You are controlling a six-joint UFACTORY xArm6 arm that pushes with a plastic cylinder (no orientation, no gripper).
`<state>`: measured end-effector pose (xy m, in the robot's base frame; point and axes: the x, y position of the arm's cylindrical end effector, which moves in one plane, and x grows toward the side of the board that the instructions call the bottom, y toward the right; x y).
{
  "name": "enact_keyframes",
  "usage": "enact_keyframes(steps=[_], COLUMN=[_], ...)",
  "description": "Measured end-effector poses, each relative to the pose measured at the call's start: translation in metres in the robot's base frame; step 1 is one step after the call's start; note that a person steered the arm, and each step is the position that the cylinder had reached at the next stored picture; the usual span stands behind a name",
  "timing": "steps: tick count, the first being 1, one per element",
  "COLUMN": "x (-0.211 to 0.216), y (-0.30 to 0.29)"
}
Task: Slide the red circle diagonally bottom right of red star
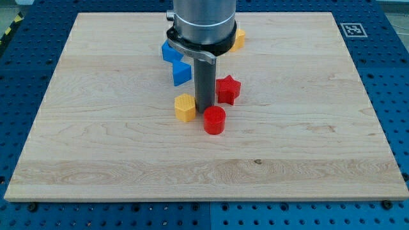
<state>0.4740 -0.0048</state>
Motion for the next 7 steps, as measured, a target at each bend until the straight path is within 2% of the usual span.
enact_keyframes(steps=[4,6,7], x=[0.021,0.066,0.065], y=[-0.024,-0.024,-0.024])
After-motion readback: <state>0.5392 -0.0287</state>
